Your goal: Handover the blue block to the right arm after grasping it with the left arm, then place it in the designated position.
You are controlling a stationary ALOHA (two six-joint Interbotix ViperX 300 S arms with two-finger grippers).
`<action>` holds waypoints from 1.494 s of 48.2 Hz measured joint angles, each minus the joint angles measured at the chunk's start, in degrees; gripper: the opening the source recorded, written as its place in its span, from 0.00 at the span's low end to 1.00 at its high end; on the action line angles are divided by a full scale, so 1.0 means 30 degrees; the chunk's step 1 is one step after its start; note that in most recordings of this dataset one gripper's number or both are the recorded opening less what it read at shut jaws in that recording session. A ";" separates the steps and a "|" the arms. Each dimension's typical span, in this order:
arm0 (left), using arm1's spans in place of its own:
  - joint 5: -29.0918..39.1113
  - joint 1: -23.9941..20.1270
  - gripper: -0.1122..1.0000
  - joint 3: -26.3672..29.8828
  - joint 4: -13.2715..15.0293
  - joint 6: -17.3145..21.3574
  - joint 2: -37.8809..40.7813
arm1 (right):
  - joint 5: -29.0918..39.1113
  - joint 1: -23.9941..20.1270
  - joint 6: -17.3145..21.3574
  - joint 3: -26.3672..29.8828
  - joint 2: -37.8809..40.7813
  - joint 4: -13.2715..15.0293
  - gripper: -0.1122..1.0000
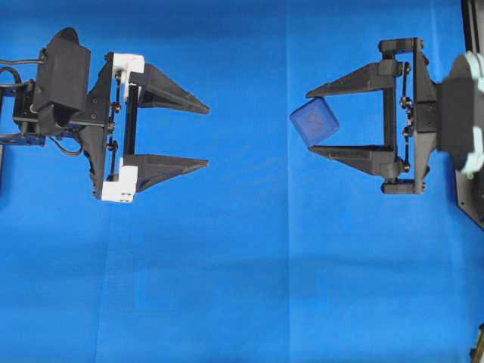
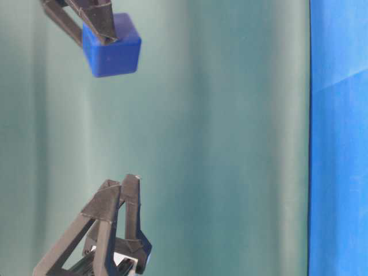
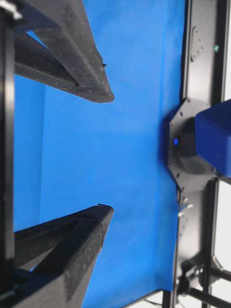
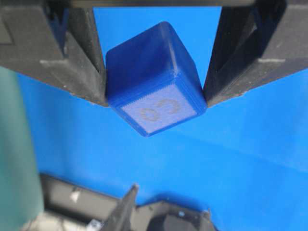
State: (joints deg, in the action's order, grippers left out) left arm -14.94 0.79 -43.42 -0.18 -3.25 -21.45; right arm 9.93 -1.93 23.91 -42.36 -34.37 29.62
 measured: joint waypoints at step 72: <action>0.0000 0.0000 0.93 0.0000 0.0000 0.0000 0.0000 | 0.0615 0.0000 0.0996 0.0000 0.0000 0.0000 0.54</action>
State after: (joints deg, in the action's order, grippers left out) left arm -14.94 0.79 -43.42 -0.18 -3.25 -21.45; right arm 11.78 -1.93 26.89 -42.36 -34.37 29.62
